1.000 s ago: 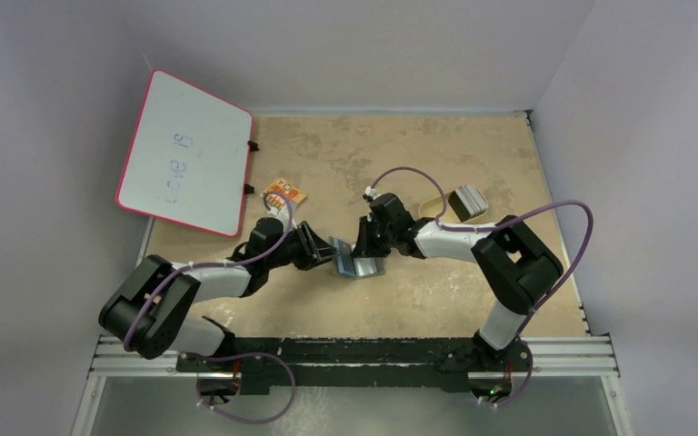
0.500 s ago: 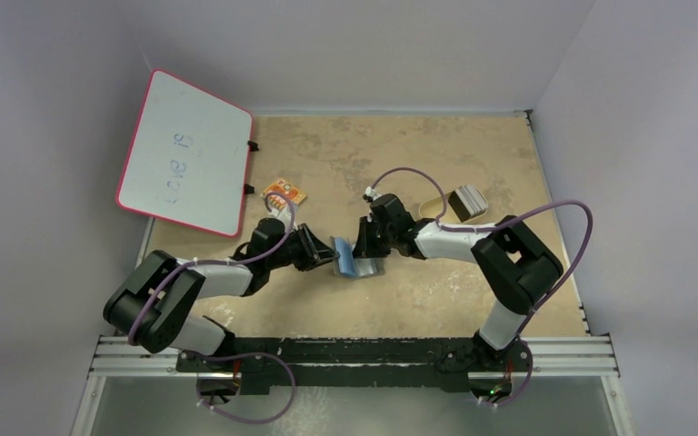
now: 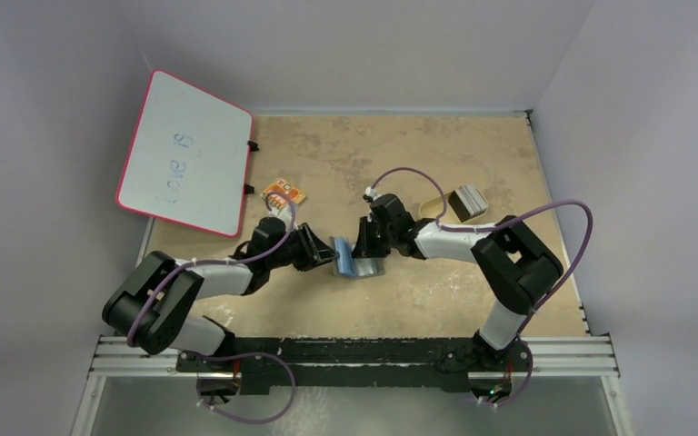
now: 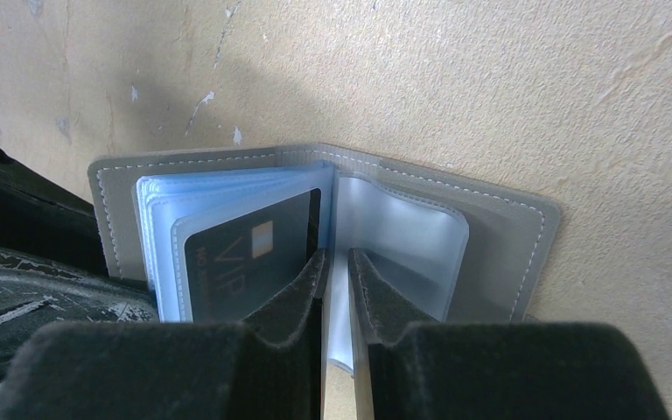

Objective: Put the credit cards into the card holder
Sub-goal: Insert the credit card into the card holder.

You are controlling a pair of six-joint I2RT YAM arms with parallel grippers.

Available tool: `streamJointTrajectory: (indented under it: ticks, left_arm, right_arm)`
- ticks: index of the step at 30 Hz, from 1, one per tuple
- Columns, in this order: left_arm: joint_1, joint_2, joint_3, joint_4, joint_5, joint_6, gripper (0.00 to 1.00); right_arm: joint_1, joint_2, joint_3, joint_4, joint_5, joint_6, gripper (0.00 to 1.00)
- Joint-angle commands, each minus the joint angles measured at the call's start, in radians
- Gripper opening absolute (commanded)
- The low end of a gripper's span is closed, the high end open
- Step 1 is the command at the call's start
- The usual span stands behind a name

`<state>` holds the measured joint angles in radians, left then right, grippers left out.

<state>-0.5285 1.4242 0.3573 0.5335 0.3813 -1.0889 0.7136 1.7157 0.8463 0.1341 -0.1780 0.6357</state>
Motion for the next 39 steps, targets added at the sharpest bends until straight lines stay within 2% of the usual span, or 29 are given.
streamJointTrajectory:
  ticks: [1, 7, 25, 39]
  left_arm:
    - [-0.001, -0.052, 0.032, -0.008, -0.019, 0.030, 0.31]
    - [-0.001, -0.098, 0.041, -0.065, -0.023, 0.053, 0.35]
    - [-0.001, -0.066, 0.066, -0.082, -0.018, 0.093, 0.44]
    - [-0.006, -0.019, 0.080, -0.058, -0.033, 0.080, 0.37]
  right_arm:
    - [0.012, 0.004, -0.011, 0.002, -0.009, -0.009, 0.16]
    - [0.012, 0.013, -0.007, 0.002, -0.009, -0.012, 0.16]
    - [0.012, 0.027, -0.003, 0.016, -0.015, -0.010, 0.15]
    - [0.012, 0.012, -0.016, 0.025, -0.018, -0.015, 0.14]
